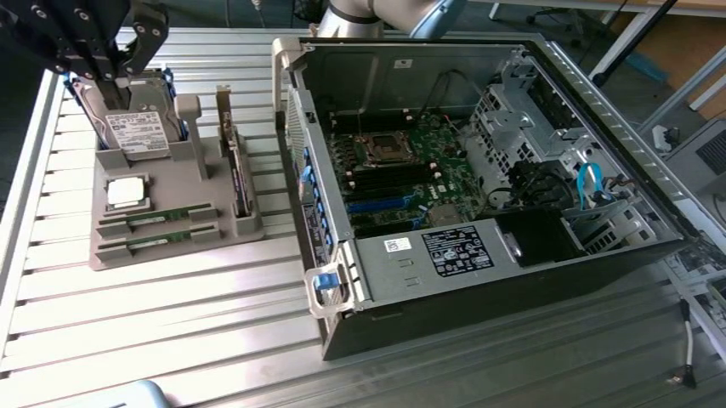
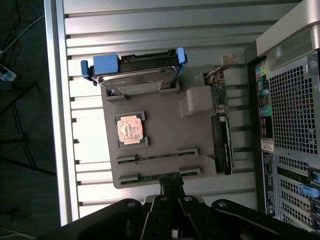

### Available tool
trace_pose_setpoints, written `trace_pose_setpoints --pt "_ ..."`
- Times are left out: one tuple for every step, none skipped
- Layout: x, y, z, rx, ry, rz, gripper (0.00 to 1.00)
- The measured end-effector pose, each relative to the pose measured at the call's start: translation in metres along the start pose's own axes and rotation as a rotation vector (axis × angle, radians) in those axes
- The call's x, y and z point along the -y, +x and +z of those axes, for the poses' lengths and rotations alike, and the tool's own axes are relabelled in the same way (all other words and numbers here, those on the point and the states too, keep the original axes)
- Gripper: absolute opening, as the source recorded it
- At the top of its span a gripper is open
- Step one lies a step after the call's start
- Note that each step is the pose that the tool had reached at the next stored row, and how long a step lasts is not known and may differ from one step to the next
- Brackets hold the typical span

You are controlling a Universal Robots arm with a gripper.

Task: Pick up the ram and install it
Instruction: 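Pick up the ram and move it above insertion slot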

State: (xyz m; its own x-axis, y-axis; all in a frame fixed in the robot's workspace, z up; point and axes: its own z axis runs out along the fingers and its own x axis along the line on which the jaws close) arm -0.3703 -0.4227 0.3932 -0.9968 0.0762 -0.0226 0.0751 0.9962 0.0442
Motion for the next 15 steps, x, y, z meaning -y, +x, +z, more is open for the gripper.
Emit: trace_pose_setpoints --pt "0.0005 0.000 0.0000 0.0000 0.0000 0.000 0.11" --pt "0.0010 0.000 0.0000 0.0000 0.0000 0.000 0.11" --pt "0.0016 0.000 -0.0001 -0.0001 0.0000 0.000 0.11" --pt "0.0022 0.000 -0.0001 0.0000 0.0000 0.000 0.11" --pt "0.0028 0.000 -0.0002 -0.0001 0.0001 0.000 0.11" --pt "0.0035 0.000 -0.0002 -0.0001 0.0001 0.000 0.11" --pt "0.0041 0.000 -0.0002 -0.0001 0.0000 0.000 0.11" --pt "0.0049 0.000 -0.0002 -0.0001 0.0000 0.000 0.11" --pt "0.0057 0.000 -0.0003 -0.0001 0.0000 0.000 0.11" --pt "0.0071 -0.001 -0.0003 0.0000 0.0000 0.000 0.11" --pt "0.0082 -0.001 -0.0004 -0.0001 0.0000 0.000 0.11" --pt "0.0090 -0.001 -0.0004 0.0000 0.0000 0.000 0.11" --pt "0.0100 -0.001 -0.0004 -0.0001 0.0000 0.000 0.11" --pt "0.0112 -0.001 -0.0005 -0.0001 0.0000 0.000 0.11" --pt "0.0121 -0.001 -0.0005 -0.0001 0.0000 0.000 0.11"
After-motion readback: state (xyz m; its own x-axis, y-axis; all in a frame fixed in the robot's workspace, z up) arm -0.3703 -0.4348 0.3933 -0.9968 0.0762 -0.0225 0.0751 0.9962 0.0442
